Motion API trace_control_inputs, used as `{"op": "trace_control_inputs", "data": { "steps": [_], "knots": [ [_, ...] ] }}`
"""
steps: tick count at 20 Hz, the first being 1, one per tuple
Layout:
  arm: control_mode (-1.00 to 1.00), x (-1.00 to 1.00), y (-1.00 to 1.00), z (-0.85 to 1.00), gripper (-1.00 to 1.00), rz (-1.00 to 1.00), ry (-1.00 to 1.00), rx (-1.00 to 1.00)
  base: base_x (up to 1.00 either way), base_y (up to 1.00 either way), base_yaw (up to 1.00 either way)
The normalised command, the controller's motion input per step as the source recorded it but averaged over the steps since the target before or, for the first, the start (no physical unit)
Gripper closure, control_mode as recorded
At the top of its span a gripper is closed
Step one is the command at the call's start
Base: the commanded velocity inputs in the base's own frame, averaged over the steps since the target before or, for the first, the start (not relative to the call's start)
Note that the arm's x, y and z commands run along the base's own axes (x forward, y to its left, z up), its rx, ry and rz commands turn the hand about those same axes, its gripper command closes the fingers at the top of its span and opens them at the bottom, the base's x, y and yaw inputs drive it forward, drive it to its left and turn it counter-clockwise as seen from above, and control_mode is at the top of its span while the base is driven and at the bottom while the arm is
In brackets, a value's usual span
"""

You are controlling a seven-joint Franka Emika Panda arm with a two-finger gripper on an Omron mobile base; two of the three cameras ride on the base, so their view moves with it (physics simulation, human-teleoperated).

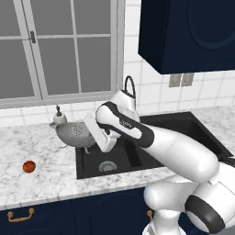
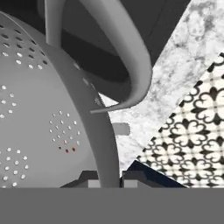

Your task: Put the colander in the sink, put the apple in the colander, and turn on the sink faucet and pour water over the colander.

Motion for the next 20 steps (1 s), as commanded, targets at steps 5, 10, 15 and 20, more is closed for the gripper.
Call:
{"op": "trace_control_inputs", "data": {
  "steps": [5, 10, 15, 20],
  "knots": [
    [-1.0, 0.0, -0.51, -0.04, 1.0, -0.16, 0.08, -0.22, 0.0, 0.0, 0.0],
    [-1.0, 0.17, -0.49, -0.02, 1.0, -0.17, 0.05, -0.32, 0.0, 0.0, 0.0],
    [-1.0, 0.27, -0.46, -0.02, 1.0, -0.15, 0.12, -0.19, 0.0, 0.0, 0.0],
    [-1.0, 0.03, -0.12, -0.4, 1.0, -0.01, 0.13, -0.02, 0.0, 0.0, 0.0]
  ]
}}
